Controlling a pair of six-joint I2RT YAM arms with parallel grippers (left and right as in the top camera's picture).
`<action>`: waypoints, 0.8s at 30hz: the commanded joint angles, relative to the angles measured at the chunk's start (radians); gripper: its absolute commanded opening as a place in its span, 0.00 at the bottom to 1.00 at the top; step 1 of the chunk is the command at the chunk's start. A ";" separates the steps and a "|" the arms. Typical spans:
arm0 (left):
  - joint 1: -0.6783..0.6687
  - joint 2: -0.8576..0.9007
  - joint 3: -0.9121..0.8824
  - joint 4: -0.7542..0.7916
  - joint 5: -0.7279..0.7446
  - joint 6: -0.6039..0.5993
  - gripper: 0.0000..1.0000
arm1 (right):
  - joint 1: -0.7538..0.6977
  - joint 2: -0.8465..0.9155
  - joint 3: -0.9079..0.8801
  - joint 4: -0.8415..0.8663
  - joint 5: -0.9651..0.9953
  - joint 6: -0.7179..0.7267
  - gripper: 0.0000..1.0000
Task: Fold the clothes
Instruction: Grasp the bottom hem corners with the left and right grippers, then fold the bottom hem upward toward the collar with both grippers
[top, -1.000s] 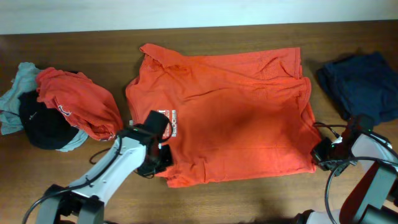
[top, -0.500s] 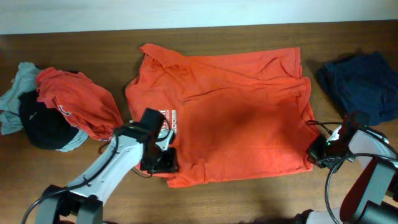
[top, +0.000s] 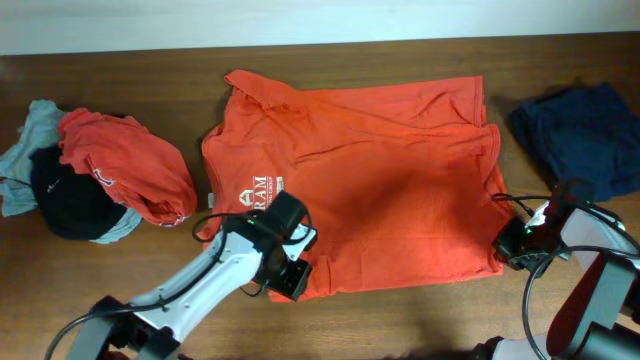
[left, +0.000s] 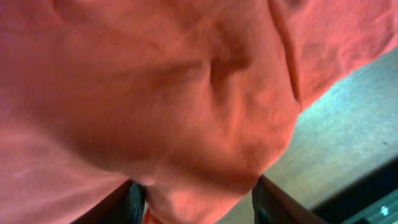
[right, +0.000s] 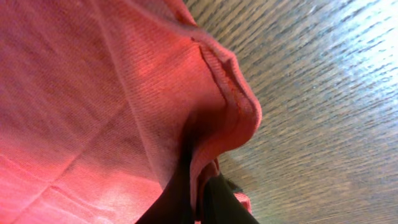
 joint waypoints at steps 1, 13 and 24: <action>-0.013 -0.010 -0.044 0.029 -0.101 -0.055 0.56 | 0.008 0.014 0.011 -0.008 -0.013 -0.018 0.04; -0.012 -0.011 -0.010 -0.050 -0.200 -0.254 0.00 | 0.008 -0.006 0.011 -0.031 -0.012 -0.033 0.04; -0.012 -0.104 0.215 -0.194 -0.322 -0.257 0.00 | 0.006 -0.271 0.011 -0.165 -0.012 -0.033 0.04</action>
